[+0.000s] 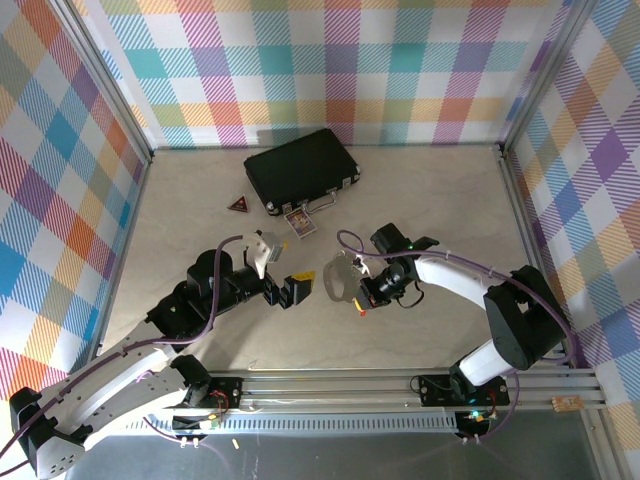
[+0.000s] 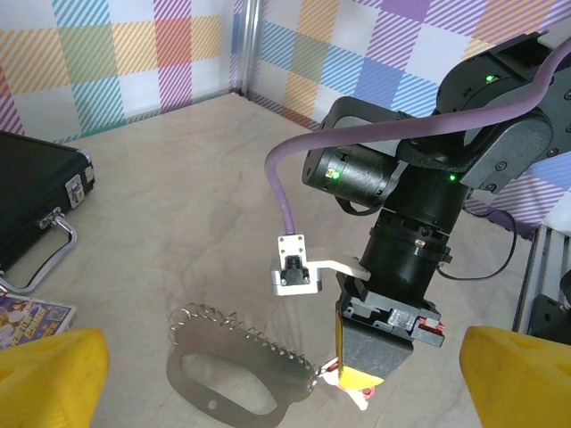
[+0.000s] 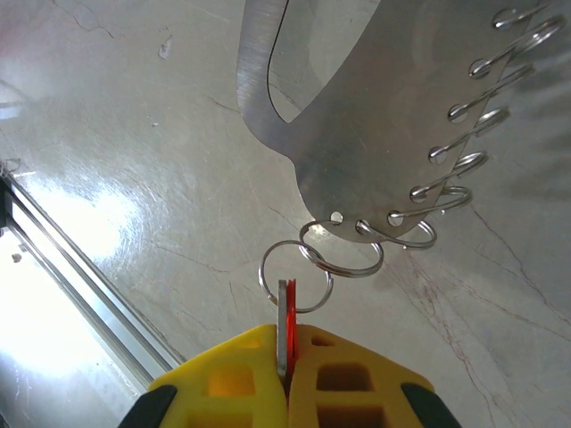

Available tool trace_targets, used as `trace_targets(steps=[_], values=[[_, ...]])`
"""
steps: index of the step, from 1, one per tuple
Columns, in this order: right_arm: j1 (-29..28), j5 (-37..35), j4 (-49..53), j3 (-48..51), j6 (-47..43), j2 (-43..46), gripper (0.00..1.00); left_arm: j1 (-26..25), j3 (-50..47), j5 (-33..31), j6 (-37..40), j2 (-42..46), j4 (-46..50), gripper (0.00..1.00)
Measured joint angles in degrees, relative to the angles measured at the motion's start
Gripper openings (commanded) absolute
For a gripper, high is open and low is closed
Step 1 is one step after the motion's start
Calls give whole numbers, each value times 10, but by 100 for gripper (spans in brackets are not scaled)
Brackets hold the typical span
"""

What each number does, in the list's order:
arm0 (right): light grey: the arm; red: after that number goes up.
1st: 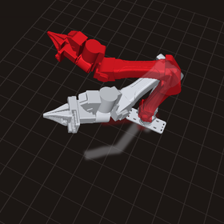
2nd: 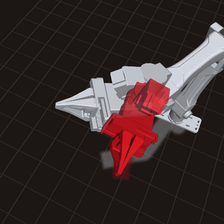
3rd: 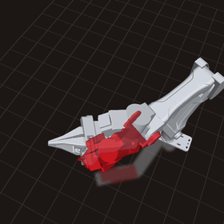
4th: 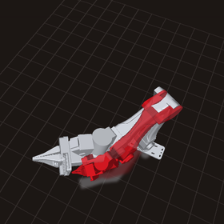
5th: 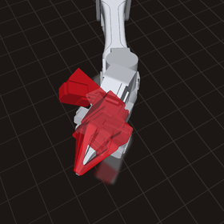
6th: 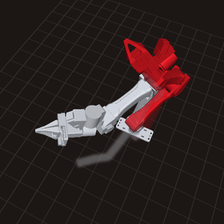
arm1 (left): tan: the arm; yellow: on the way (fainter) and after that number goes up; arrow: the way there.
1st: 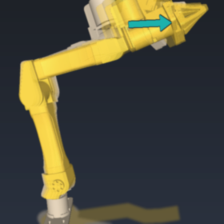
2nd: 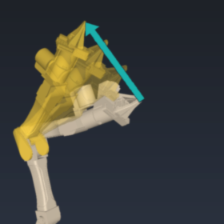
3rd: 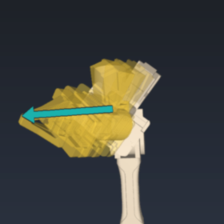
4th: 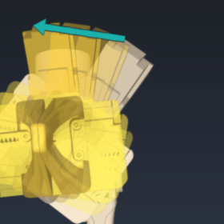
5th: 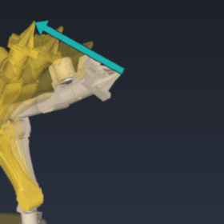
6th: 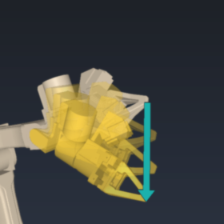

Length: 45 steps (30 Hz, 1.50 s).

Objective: Put the keys on the keyring

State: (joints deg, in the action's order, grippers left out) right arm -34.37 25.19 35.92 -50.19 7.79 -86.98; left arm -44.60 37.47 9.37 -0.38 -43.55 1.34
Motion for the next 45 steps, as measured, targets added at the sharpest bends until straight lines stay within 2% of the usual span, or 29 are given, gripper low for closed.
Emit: trace_targets(steps=[45], values=[[0, 1, -39, 60, 34, 6, 0, 0, 0, 0, 0, -4, -5, 100]])
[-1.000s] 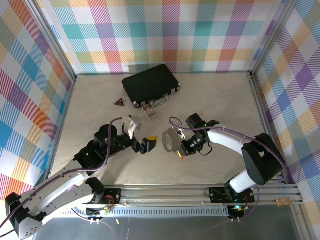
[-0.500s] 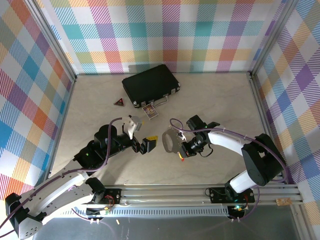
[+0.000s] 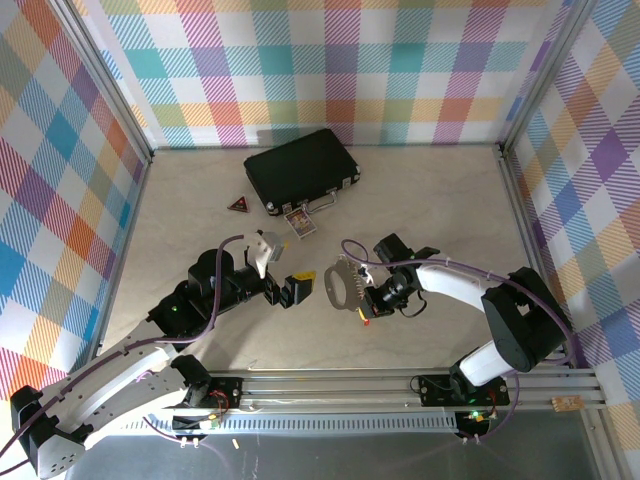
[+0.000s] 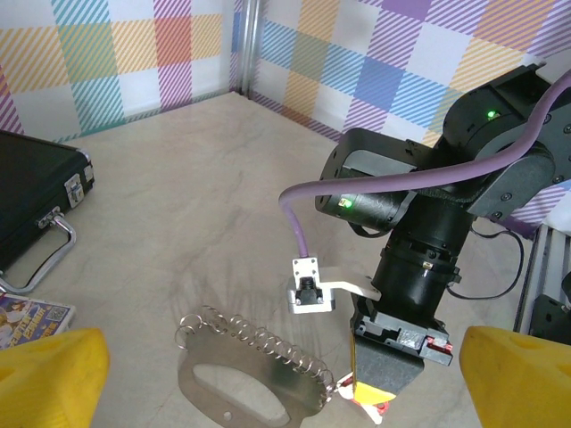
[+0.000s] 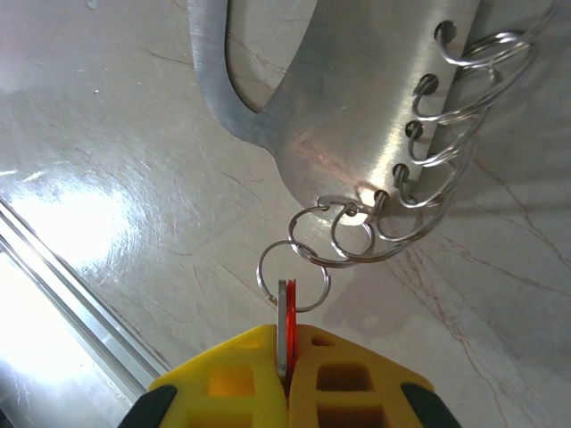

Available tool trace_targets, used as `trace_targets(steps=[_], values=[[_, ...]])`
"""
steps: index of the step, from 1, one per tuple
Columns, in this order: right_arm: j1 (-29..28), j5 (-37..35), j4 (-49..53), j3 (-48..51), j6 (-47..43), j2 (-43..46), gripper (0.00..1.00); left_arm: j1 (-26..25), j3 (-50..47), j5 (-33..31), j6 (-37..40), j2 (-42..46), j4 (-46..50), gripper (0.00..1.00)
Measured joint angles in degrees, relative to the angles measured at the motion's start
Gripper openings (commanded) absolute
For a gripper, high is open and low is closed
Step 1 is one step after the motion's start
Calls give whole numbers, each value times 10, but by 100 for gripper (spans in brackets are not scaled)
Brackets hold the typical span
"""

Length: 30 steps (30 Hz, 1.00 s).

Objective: Put the keys on the keyring

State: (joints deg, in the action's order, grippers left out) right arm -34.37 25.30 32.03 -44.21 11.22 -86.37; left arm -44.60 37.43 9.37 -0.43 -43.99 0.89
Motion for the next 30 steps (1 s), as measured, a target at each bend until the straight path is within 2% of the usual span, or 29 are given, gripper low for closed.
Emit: trace_targets(steps=[14, 25, 30], values=[[0, 12, -30, 24, 33, -2, 1, 0, -1, 0, 0, -2, -12, 100], [-10, 13, -56, 51, 59, 2, 9, 0, -2, 4, -21, -41, -13, 100], [-14, 7, -72, 73, 76, 25, 17, 0, -1, 8, -32, -65, -19, 100]])
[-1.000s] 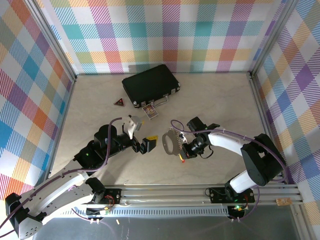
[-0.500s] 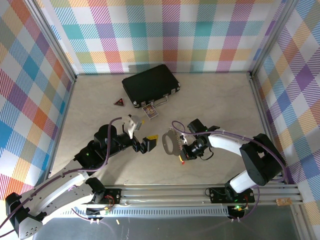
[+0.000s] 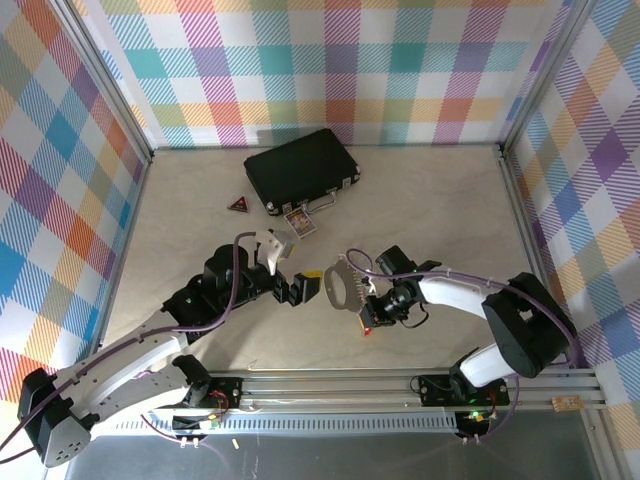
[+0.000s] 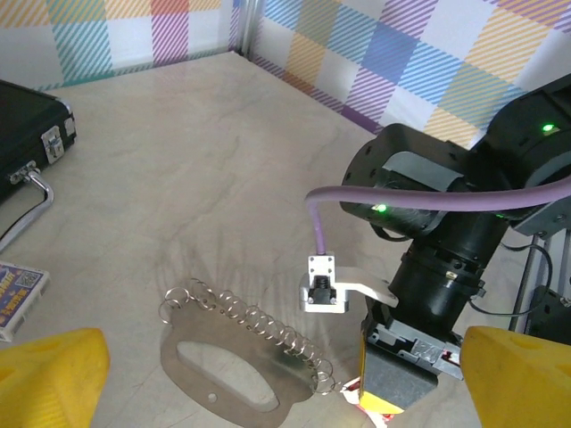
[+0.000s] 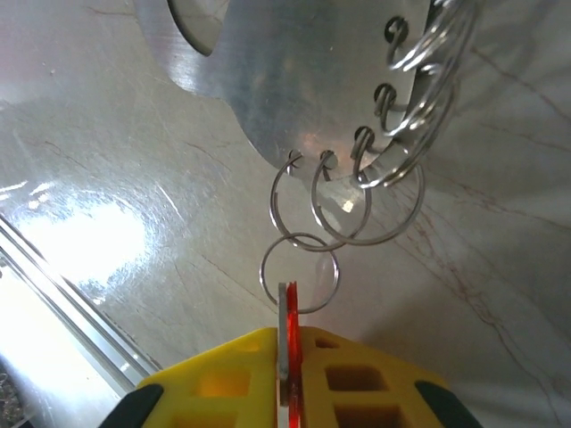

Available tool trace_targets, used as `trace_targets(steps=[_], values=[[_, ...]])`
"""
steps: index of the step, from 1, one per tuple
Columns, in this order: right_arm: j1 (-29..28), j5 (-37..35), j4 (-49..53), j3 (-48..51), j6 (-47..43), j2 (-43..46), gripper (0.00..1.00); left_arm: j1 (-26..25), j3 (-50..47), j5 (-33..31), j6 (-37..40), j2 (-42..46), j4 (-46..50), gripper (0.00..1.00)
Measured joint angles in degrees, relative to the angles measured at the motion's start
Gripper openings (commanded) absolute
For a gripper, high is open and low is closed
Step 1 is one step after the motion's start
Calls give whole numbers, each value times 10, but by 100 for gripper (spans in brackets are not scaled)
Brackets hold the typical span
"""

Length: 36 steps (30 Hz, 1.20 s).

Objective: Put the keys on the keyring

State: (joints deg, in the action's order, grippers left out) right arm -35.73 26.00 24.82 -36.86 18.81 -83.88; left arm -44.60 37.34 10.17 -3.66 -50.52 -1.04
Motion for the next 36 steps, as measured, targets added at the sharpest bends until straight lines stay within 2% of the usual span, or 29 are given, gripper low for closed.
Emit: trace_targets(steps=[16, 19, 23, 36], values=[[-3, -33, 1, 19, 22, 77, 35, 0, 12, 9, -13, -31, -20, 100], [-2, -46, 9, 19, 28, 102, 42, 0, 14, 3, -13, -31, -17, 100], [-3, -70, 21, 19, 34, 140, 54, 0, 16, -25, -13, -20, -1, 100], [-3, -162, 47, 19, 34, 270, 80, 0, 31, -134, 1, 29, 79, 100]])
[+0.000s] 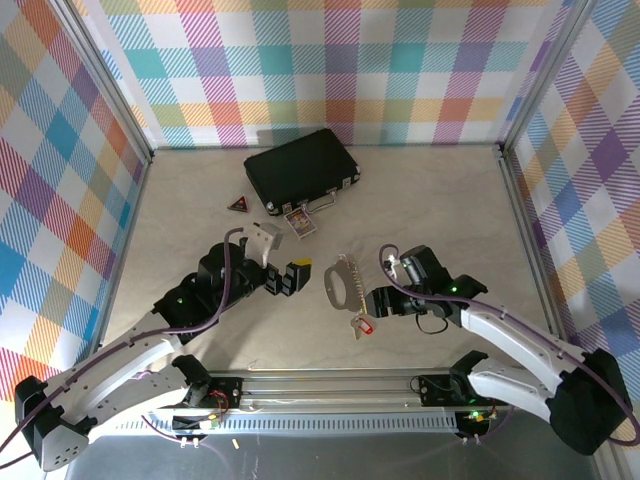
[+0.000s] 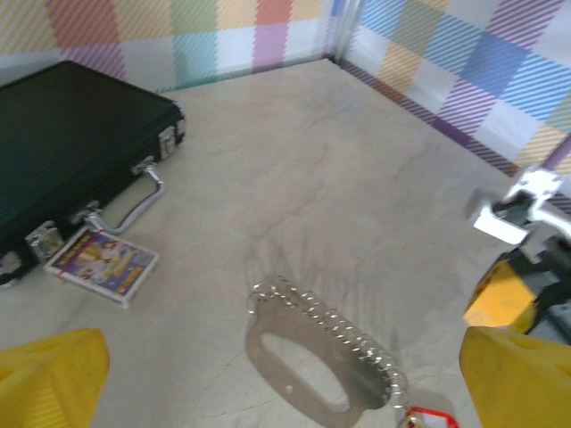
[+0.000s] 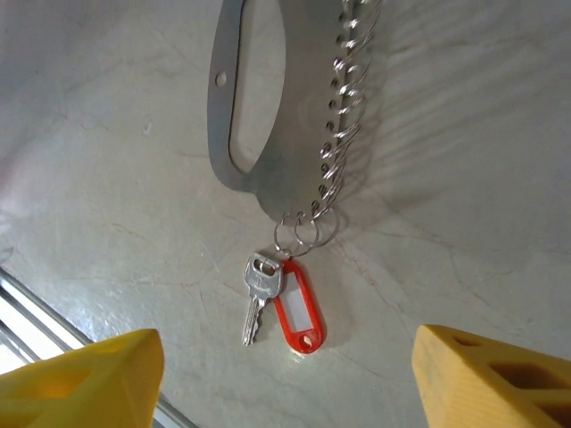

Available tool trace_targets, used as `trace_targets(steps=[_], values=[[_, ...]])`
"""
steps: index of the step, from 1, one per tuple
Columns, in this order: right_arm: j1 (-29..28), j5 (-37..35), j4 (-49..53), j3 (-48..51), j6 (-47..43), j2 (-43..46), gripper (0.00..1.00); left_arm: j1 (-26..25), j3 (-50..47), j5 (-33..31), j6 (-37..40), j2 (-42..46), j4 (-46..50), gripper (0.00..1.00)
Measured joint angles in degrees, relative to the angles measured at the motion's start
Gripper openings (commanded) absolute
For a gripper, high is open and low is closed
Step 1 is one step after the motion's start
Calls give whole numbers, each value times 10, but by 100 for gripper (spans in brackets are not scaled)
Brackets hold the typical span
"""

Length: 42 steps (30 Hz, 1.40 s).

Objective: Put the keys on the keyring

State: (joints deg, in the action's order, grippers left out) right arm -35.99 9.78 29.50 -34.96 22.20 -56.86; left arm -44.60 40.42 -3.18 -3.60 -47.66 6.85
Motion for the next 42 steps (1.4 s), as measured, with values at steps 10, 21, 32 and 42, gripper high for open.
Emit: trace_targets(steps=[10, 21, 32, 42], values=[[0, -87, 16, -8, -17, 75, 99, 2, 0, -99, 19, 22, 42, 100], [17, -228, 18, -23, -21, 130, 99, 56, -36, -199, 18, 30, 53, 100], [76, -331, -17, -17, -38, 173, 99, 154, -81, -240, -15, 28, 50, 100], [126, -396, -91, 60, -92, 192, 99, 196, -143, -304, -31, 14, -10, 100]])
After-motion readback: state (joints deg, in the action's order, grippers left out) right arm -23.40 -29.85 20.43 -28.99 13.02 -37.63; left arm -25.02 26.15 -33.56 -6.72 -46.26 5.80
